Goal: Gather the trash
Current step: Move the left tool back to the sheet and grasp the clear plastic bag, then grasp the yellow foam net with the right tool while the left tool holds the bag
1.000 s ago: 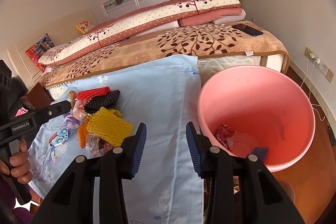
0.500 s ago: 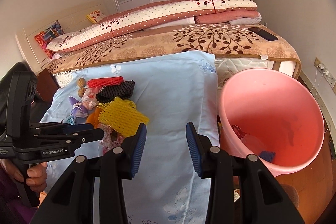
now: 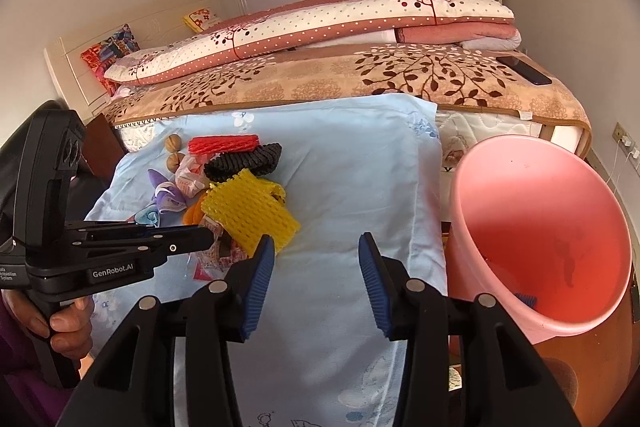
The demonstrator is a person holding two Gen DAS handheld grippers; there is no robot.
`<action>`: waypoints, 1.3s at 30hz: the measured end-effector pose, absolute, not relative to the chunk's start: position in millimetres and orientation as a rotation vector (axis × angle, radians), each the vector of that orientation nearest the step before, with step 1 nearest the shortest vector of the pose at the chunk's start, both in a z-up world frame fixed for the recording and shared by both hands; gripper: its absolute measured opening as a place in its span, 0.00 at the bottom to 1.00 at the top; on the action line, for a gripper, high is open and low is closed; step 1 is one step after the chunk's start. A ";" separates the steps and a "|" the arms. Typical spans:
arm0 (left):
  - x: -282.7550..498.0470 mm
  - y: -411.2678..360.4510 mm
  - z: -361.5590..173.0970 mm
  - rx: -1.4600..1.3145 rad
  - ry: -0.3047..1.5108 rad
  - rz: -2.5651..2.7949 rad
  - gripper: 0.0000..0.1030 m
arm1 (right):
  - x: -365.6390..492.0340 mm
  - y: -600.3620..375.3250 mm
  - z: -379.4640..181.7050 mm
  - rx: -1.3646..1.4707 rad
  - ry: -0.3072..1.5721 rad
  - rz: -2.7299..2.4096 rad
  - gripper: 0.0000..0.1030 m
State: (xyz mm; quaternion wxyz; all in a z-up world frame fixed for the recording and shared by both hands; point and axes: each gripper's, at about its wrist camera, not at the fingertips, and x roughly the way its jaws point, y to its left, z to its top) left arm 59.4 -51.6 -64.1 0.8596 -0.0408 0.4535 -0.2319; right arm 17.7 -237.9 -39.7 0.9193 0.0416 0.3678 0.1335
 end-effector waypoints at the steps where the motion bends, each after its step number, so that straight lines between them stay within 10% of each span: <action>1: 58.1 -50.8 -61.9 -0.084 0.944 -0.496 0.09 | 19.0 -234.3 -40.2 0.085 0.762 0.292 0.43; 21: 59.6 -39.4 -73.1 -0.103 0.951 -0.546 0.09 | 89.6 -184.1 -77.3 0.137 0.964 0.451 0.43; 27: 59.4 -40.7 -71.5 -0.094 0.937 -0.555 0.09 | 93.0 -187.4 -82.9 0.143 0.976 0.425 0.13; 39: 58.8 -41.6 -51.6 -0.110 0.882 -0.556 0.09 | 69.3 -218.0 -52.6 0.217 0.868 0.383 0.12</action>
